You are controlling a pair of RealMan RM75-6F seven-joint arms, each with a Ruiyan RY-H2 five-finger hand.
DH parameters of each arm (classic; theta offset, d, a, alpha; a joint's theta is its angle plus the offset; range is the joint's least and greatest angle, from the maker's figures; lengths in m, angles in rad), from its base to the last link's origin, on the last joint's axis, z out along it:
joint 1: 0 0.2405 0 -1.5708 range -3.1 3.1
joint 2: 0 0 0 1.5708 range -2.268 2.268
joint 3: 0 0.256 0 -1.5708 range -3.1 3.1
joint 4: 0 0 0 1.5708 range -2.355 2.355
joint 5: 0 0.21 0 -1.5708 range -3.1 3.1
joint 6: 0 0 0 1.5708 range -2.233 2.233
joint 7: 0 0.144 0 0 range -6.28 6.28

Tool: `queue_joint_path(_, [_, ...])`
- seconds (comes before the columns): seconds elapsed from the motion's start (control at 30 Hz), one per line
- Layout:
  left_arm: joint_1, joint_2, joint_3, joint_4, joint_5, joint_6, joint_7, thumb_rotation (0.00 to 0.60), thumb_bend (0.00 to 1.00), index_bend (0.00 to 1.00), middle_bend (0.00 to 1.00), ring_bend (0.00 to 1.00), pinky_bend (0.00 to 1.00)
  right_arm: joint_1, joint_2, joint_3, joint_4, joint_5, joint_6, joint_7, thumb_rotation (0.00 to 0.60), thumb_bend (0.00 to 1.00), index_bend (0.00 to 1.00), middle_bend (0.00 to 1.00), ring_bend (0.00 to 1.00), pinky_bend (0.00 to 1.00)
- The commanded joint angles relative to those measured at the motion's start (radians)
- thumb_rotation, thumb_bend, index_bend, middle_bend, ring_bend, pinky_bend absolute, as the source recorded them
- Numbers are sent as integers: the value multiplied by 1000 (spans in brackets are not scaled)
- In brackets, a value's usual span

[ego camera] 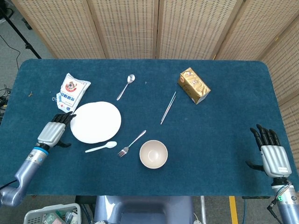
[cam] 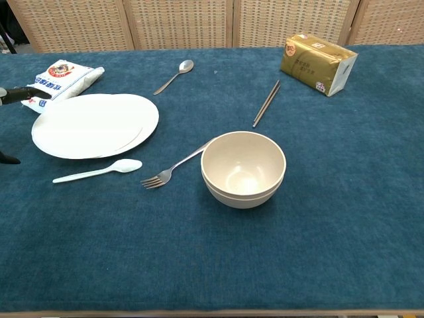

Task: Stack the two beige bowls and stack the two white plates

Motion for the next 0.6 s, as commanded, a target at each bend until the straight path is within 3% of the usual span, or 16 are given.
queue_joint_path(0.03, [5,23,-7,-31,-6,8,13,600,74,0,0,0,0,0,0,0,0,1,-1,0,600,0,0,0,0,0])
queue_joint_path(0.27, [10,62,4,-62,14,-1,9,600,74,0,0,0,0,1,1,-1,-2,0,-4,4,600,0,0,0,0,0])
queue_joint_path(0.4, [7,29,-6,-15,36,29,27,600,75,0,0,0,0,2,-1,-2,-4,1,-8,0,600,0,0,0,0,0])
queue_joint_path(0.6, [-26,-26,-23,59,20,-8,108,600,75,0,0,0,0,2,-3,-1,-3,3,-9,-5,600,0,0,0,0,0])
